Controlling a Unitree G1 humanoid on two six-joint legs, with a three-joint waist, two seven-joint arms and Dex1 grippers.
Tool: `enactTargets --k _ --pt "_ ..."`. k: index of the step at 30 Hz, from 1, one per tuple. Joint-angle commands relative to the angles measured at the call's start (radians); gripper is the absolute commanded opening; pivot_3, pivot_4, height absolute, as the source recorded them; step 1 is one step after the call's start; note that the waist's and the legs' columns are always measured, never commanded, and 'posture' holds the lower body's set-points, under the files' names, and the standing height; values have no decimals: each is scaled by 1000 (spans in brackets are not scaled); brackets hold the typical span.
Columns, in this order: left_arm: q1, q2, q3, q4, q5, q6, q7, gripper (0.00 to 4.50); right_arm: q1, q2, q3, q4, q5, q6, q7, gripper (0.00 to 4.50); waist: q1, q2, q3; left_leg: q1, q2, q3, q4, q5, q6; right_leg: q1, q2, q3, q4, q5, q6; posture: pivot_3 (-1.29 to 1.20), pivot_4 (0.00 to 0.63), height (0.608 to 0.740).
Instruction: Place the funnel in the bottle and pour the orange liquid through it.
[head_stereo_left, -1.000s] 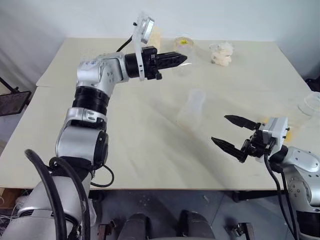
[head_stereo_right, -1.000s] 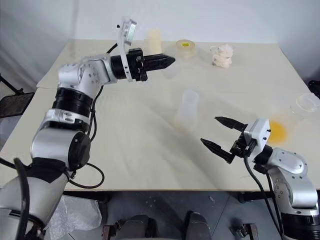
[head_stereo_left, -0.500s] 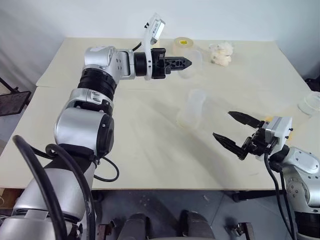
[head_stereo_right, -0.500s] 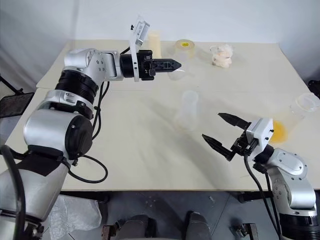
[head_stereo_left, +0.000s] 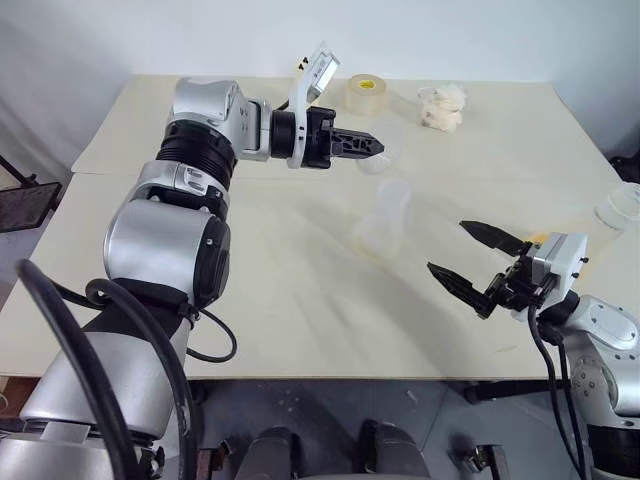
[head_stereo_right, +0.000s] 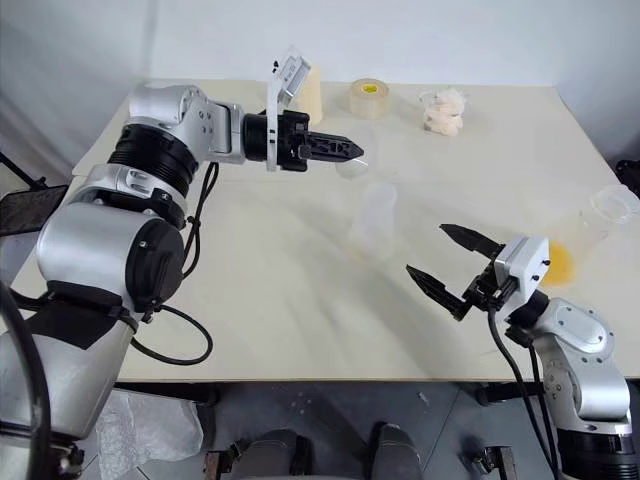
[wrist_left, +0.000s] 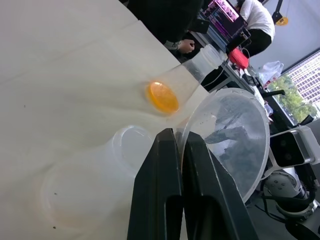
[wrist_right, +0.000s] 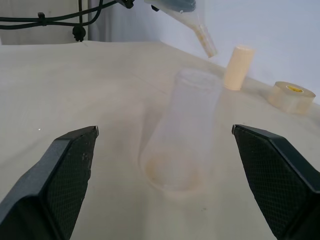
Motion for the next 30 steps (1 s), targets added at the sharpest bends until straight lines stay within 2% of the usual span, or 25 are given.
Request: enactTargets --k 1,17,20,30 --pt "-46 -12 -5 -7 20 9 -27 15 11 5 -19 -47 4 -14 -11 4500 0 0 0 0 0 0 0 0 0 0 0 0 0 0 0 0 150 740" --pt "-56 -75 21 55 93 -43 65 15 41 22 -22 -64 -4 -28 -29 4500 0 0 0 0 0 0 0 0 0 0 0 0 0 0 0 0 150 740" --pt "-66 -81 67 72 69 -23 109 633 46 26 -22 -65 -6 -32 -32 4500 0 0 0 0 0 0 0 0 0 0 0 0 0 0 0 0 150 740" --pt "-102 -83 166 78 52 -39 179 3817 38 30 -25 -48 -11 -48 -35 4500 -1 0 0 0 0 0 0 0 0 0 0 0 0 0 0 0 150 740"
